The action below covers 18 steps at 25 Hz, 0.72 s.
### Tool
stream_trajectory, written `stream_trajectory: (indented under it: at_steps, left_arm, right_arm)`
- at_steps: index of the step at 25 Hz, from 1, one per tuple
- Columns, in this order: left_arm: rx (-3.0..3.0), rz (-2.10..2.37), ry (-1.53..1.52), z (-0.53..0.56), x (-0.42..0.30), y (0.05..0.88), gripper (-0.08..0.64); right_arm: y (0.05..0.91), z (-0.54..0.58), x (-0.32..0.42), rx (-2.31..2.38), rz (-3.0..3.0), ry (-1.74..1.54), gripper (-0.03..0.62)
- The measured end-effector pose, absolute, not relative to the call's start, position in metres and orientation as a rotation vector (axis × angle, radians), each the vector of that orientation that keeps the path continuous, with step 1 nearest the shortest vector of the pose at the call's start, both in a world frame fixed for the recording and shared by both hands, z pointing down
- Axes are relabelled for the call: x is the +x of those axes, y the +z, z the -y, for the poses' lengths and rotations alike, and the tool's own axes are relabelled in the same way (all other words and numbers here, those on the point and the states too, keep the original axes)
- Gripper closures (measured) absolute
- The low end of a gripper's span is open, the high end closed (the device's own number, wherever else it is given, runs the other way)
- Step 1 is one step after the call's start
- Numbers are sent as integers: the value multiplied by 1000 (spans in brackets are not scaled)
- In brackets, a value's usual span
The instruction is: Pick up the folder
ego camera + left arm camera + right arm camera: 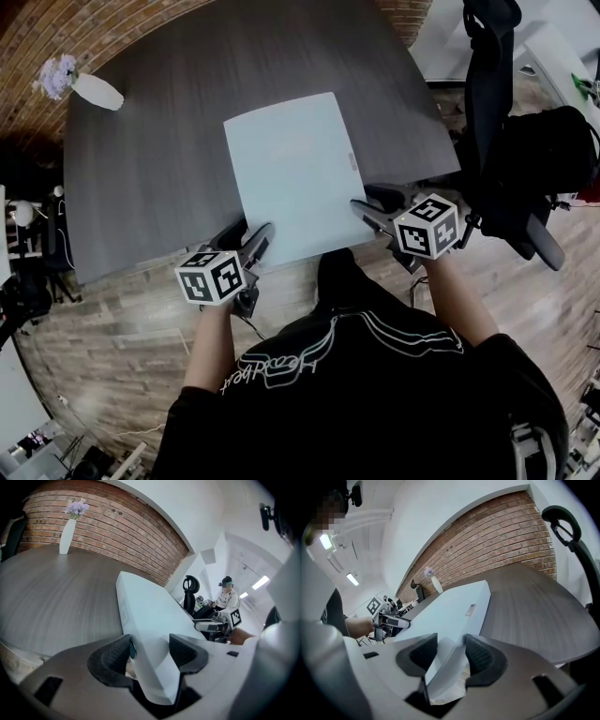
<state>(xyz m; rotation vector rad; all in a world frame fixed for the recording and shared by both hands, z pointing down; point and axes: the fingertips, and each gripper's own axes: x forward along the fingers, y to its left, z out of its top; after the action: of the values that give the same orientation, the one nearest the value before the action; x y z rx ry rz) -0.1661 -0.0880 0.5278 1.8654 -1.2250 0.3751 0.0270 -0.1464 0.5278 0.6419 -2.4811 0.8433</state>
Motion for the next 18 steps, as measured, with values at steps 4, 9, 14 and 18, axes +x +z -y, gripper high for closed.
stream_trajectory:
  at_steps: [4,9,14,18]
  left_arm:
    - [1867,1225,374,86,-163,528,298]
    - [1818,1215,289,85,-164,527,298]
    - [1815,1205,271,84,-166,526,283]
    - [1867,1142,280,76,-162,521,263]
  right_arm:
    - [529,144,30,655,2480,854,423]
    - [526,146,29,669,2491,871,423]
    - [528,145,34,675,2467,873,382]
    - [528,132,37,620,2451,993,366]
